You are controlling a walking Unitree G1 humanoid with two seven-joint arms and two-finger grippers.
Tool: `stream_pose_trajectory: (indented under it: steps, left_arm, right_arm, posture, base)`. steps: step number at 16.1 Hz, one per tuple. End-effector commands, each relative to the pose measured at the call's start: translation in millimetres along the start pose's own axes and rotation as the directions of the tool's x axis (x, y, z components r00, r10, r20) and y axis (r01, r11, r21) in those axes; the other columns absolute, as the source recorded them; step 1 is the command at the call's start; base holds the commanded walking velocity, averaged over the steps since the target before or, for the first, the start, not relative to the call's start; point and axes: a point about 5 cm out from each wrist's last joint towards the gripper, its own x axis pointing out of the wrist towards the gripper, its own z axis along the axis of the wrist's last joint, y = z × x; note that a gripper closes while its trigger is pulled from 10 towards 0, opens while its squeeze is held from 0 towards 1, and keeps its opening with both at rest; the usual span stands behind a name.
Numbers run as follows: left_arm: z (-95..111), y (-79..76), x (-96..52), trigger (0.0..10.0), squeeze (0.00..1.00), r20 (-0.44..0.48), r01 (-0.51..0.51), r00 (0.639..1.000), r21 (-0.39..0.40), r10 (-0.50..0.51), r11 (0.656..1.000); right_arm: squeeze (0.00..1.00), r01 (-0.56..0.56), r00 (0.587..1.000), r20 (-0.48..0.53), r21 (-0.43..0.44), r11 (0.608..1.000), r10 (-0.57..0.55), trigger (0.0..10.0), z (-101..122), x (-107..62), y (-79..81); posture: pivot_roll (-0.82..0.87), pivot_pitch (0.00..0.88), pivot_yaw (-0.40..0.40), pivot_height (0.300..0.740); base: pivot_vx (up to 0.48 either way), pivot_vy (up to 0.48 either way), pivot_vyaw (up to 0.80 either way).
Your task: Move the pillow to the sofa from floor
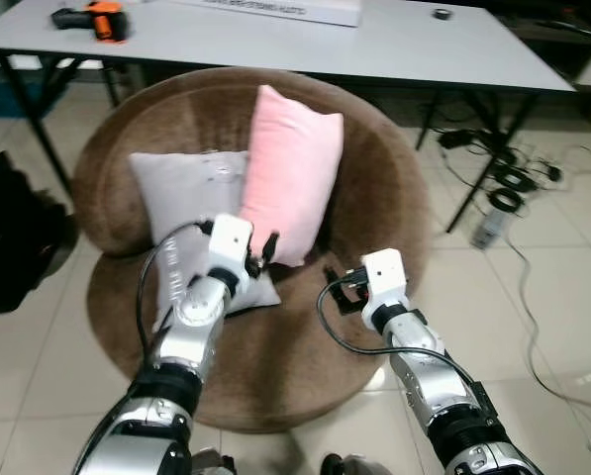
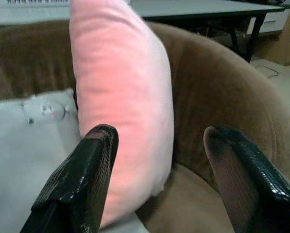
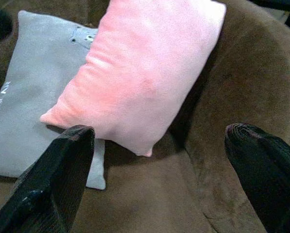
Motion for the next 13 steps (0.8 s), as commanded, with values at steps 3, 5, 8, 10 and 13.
stream_pose_trajectory:
  steps: [3,5,8,10,13]
  left_arm:
    - [-4.8,21.1,-1.9,10.0,0.0,-0.059,-0.126,0.99,-0.013,0.125,0.992]
    - [-3.8,21.9,-2.3,10.0,0.0,-0.072,-0.166,0.984,0.001,0.166,0.986]
    - [-3.7,14.9,-2.5,10.0,0.0,-0.066,-0.156,0.986,0.001,0.156,0.988]
    - [-5.8,13.0,-5.1,10.0,0.0,-0.064,-0.166,0.984,-0.001,0.166,0.986]
    - [-16.8,27.9,-43.2,10.0,0.0,0.001,-0.068,0.998,-0.055,0.068,0.996]
  right_arm:
    - [0.0,0.029,0.999,-0.023,-0.003,1.0,-0.029,10.0,-5.1,-4.2,-9.7]
    - [0.0,0.048,0.998,-0.036,0.016,0.999,-0.047,10.0,-7.5,-6.1,-11.4]
    - [0.0,0.054,0.998,-0.043,0.013,0.998,-0.053,10.0,-9.5,-9.0,-11.8]
    - [0.0,0.068,0.996,-0.052,0.014,0.998,-0.068,10.0,-12.1,-10.6,-12.2]
    - [0.0,0.063,0.998,-0.02,0.006,0.998,-0.063,10.0,-21.2,-36.7,-30.2]
  posture:
    - [-0.02,0.058,-0.096,0.74]
    - [-0.03,0.071,-0.098,0.74]
    - [-0.04,0.083,-0.096,0.74]
    - [-0.03,0.076,-0.093,0.74]
    - [-0.03,0.065,-0.095,0.74]
  base:
    - [0.0,0.0,0.0]
    - [0.0,0.0,0.0]
    - [0.0,0.0,0.0]
    - [0.0,0.0,0.0]
    - [0.0,0.0,0.0]
